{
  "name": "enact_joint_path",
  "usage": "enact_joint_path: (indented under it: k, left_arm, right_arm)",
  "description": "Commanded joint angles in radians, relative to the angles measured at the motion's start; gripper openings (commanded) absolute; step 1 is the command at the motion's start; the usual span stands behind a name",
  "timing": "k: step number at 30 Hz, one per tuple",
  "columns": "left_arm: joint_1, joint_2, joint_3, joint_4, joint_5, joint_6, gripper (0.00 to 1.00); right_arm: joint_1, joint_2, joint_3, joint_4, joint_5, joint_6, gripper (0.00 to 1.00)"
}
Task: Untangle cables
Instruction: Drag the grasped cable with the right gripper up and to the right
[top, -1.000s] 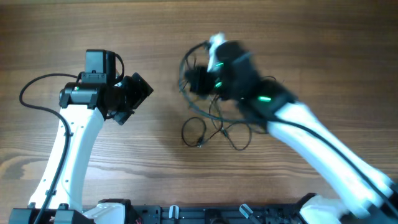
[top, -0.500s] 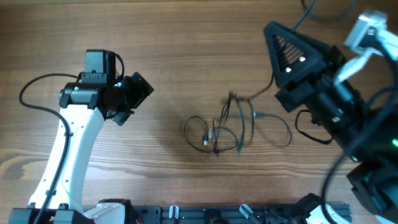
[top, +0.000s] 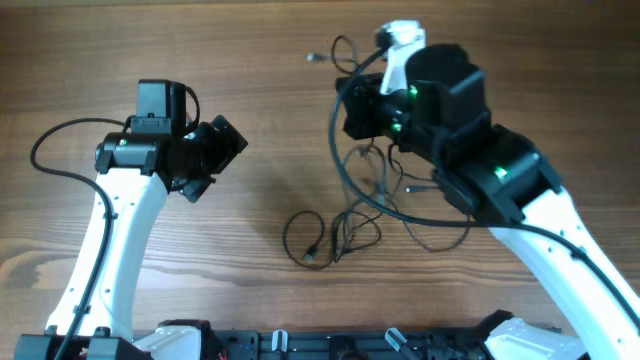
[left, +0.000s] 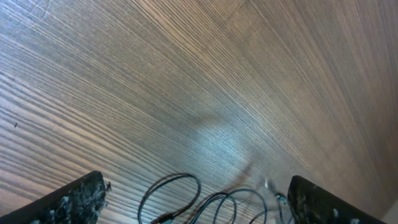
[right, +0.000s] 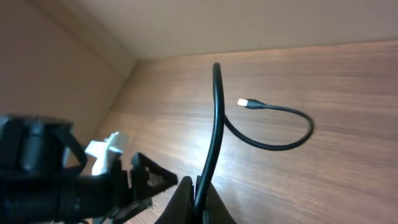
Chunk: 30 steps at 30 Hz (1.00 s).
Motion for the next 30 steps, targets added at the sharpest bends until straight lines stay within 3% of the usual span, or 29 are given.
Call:
enact_joint_path:
  k: [1,6,12,19,22,25,30]
  left_arm:
    - [0.003,0.0,-0.002,-0.001,-0.01,0.001,0.95]
    - [0.003,0.0,-0.002,-0.001,-0.01,0.001,0.95]
    - [0.003,0.0,-0.002,-0.001,-0.01,0.002,0.96]
    - [0.003,0.0,-0.002,0.0,-0.01,0.002,0.96]
    - [0.003,0.0,-0.002,-0.001,-0.01,0.001,0.96]
    - [0.003,0.0,-0.002,-0.002,-0.01,0.002,0.96]
    - [0.003,0.0,-0.002,-0.004,-0.01,0.001,0.96]
  right_arm:
    - [-0.002,-0.028,0.105,0.07,-0.106,-0.033,0.05]
    - [-0.003,-0.031,0.394,0.18,-0.002,-0.008,0.05]
    - [-0.002,-0.034,0.656,0.184,0.217,-0.012,0.05]
    - [-0.002,-0.021,0.667,0.034,0.227,-0.089,0.04]
    - [-0.002,0.01,0.667,0.006,0.227,-0.048,0.05]
    - [-0.002,0.018,0.668,0.058,0.209,0.019,0.05]
    - [-0.002,-0.013,0.701,0.204,0.192,-0.009,0.05]
